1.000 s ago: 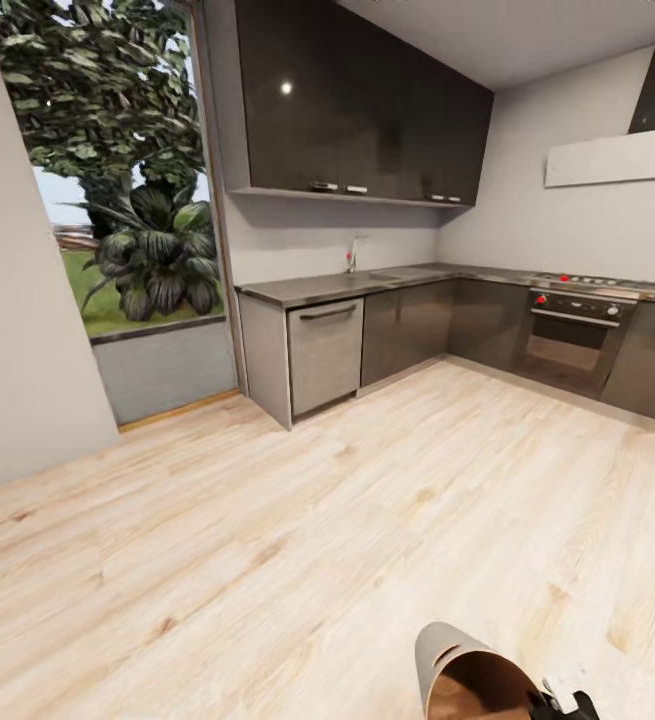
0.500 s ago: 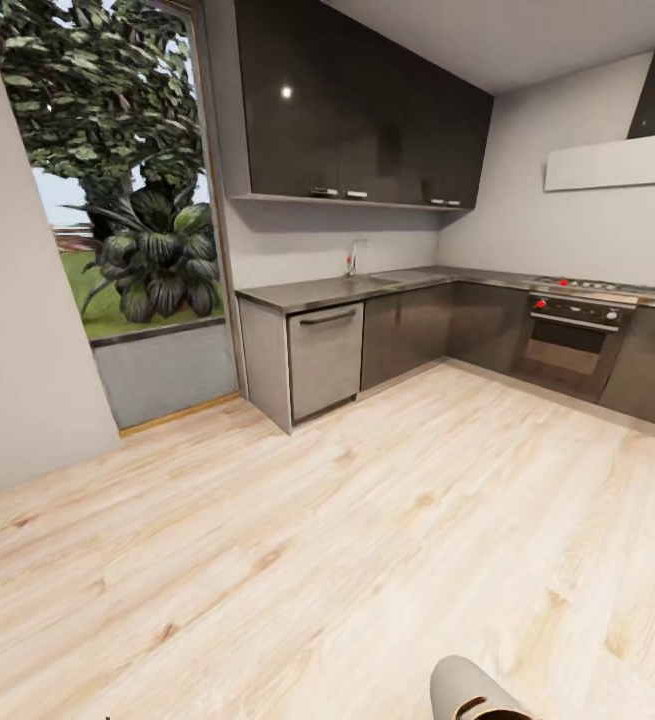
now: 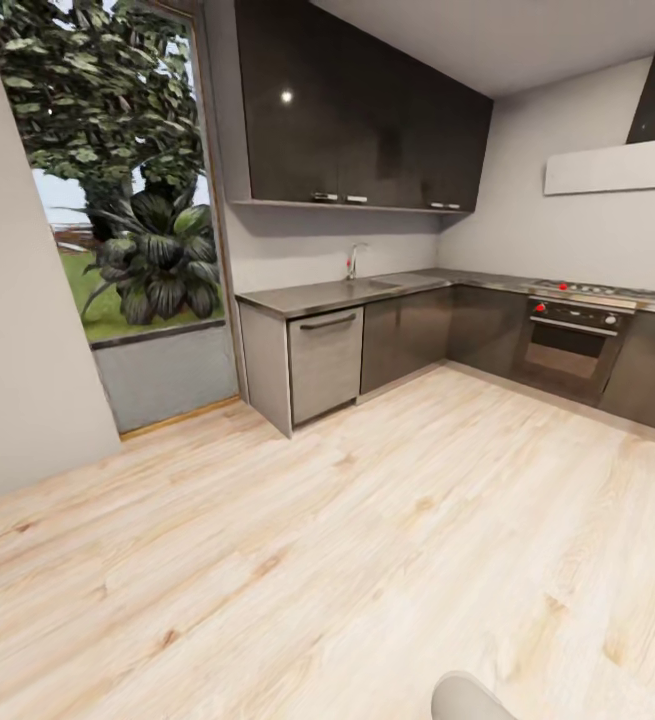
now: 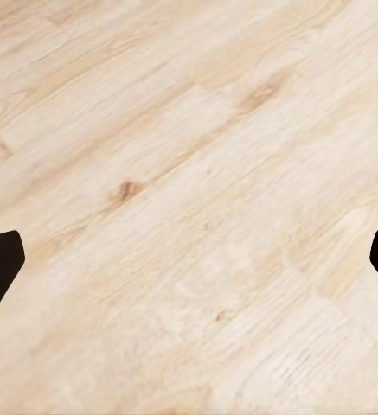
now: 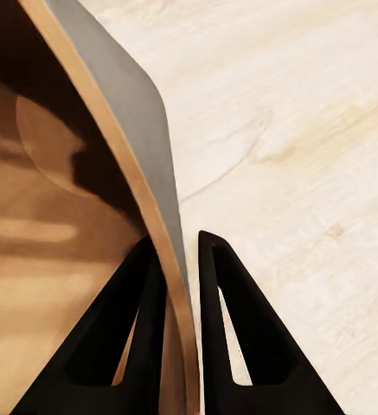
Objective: Put the three can of soda from the living room inside the tash can in the kitchen.
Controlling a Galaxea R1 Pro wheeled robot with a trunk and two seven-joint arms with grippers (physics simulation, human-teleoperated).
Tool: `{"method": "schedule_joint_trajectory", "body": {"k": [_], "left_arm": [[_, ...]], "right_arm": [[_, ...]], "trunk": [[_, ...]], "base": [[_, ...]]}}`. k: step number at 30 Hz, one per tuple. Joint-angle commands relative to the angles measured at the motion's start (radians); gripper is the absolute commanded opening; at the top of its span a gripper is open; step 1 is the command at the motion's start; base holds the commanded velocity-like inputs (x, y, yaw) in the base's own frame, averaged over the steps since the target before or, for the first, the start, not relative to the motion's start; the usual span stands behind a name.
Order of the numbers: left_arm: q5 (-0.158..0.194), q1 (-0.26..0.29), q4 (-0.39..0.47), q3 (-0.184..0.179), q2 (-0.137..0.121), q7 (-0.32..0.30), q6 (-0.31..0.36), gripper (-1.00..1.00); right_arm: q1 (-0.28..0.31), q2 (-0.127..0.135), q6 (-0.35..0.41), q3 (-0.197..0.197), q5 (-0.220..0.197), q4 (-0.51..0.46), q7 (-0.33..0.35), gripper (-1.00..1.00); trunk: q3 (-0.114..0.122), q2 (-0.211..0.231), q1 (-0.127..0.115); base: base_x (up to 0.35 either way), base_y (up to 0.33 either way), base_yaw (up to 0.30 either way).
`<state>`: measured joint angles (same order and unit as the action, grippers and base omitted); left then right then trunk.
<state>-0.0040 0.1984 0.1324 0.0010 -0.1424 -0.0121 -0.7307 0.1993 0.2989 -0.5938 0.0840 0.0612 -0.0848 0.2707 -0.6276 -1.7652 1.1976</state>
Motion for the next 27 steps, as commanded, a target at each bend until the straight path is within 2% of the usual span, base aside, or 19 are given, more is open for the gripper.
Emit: {"method": "schedule_joint_trajectory", "body": {"k": [1,4,12,15,20,27], "left_arm": [[-0.002,-0.005,-0.002,0.000,0.000,0.000,-0.012,1.00],[-0.002,-0.037,-0.003,-0.001,0.001,0.000,-0.031,1.00],[-0.003,-0.105,-0.003,-0.002,0.001,0.000,-0.115,1.00],[-0.007,-0.125,-0.005,-0.003,0.001,0.000,-0.178,1.00],[-0.008,-0.132,-0.031,-0.004,0.001,0.000,-0.213,1.00],[-0.008,-0.134,-0.045,-0.004,0.003,0.000,-0.221,1.00]], "right_arm": [[0.000,0.001,-0.022,0.006,-0.002,0.005,0.005,-1.00],[0.000,0.001,-0.058,0.006,-0.003,0.027,0.005,-1.00],[0.000,0.002,-0.073,0.006,-0.003,0.037,0.004,-1.00],[0.000,0.003,-0.075,0.006,-0.004,0.043,0.004,-1.00],[0.000,0.004,-0.076,0.008,-0.020,0.056,0.004,-1.00],[0.000,0.003,-0.076,0.008,-0.030,0.060,0.004,-1.00]], "trunk": [[0.003,0.007,-0.004],[0.013,0.028,-0.015],[0.038,0.084,-0.046],[0.047,0.105,-0.058],[0.063,0.140,-0.077],[0.085,0.189,-0.104]], "base": [[0.000,0.000,0.000],[0.000,0.000,0.000],[0.000,0.000,0.000],[0.000,0.000,0.000],[0.000,0.000,0.000],[0.000,0.000,0.000]]}}
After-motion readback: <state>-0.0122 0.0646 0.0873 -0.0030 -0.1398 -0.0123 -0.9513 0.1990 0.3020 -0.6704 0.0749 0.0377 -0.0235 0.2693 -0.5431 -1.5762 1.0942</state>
